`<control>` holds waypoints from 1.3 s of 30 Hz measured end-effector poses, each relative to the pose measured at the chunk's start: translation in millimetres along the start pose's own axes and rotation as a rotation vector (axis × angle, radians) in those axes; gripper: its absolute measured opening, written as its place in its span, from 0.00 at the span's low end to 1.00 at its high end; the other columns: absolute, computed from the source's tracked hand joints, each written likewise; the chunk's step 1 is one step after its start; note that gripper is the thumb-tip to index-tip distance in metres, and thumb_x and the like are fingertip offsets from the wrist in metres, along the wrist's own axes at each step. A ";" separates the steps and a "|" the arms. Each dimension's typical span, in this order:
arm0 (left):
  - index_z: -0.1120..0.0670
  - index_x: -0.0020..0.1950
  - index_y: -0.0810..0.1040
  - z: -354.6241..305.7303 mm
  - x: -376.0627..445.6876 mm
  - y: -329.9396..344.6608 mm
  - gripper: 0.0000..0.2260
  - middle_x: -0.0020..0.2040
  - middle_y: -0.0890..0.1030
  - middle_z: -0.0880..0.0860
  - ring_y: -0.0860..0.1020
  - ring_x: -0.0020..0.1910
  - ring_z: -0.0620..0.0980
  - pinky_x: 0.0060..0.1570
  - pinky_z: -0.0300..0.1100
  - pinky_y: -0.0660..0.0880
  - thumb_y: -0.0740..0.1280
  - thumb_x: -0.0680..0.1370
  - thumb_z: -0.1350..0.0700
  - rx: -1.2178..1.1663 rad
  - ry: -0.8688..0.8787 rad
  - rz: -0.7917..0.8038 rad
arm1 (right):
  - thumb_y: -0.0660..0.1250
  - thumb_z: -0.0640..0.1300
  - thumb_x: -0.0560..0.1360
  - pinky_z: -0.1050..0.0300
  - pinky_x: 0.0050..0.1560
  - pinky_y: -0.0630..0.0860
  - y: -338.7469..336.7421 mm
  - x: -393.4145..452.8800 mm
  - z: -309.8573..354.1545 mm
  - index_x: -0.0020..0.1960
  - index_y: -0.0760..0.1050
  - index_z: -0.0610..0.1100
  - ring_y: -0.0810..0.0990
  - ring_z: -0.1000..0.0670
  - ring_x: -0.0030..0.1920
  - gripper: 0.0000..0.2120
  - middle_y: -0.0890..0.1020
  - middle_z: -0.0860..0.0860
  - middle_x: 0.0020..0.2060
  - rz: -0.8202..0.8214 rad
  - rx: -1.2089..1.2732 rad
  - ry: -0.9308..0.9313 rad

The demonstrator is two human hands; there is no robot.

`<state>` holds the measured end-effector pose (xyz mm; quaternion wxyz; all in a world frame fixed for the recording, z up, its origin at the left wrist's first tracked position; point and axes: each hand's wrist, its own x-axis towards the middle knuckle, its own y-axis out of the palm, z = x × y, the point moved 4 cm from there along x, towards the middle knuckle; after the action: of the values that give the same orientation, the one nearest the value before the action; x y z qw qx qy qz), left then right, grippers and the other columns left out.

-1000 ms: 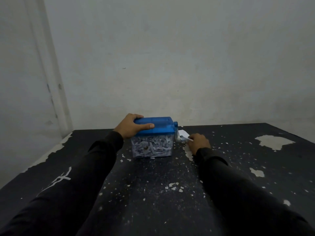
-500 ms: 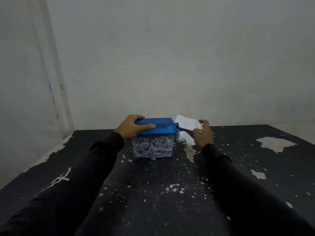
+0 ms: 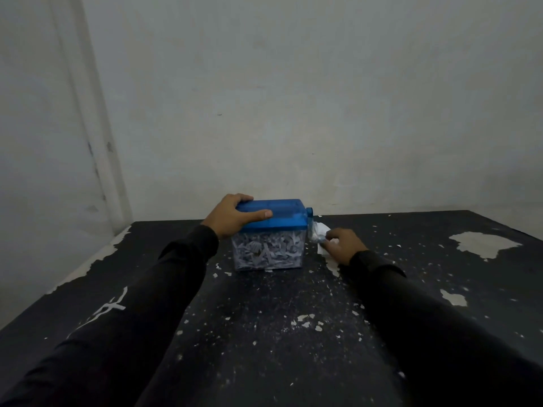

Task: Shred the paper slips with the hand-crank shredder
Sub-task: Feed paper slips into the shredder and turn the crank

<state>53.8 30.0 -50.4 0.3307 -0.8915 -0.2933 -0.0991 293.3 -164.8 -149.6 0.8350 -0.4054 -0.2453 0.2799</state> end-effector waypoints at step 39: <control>0.53 0.61 0.82 -88.5 14.8 19.3 0.14 0.56 0.85 0.50 0.84 0.54 0.50 0.55 0.46 0.82 0.68 0.81 0.46 -0.147 0.035 0.100 | 0.78 0.29 0.67 0.39 0.57 0.81 -82.9 -20.3 124.6 0.73 0.66 0.38 0.85 0.40 0.55 0.38 0.84 0.37 0.56 -0.023 0.988 -0.204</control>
<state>78.7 -32.3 12.2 0.2741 -0.9251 -0.2343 -0.1191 221.6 -153.8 -17.1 0.9019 0.0705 -0.1683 0.3915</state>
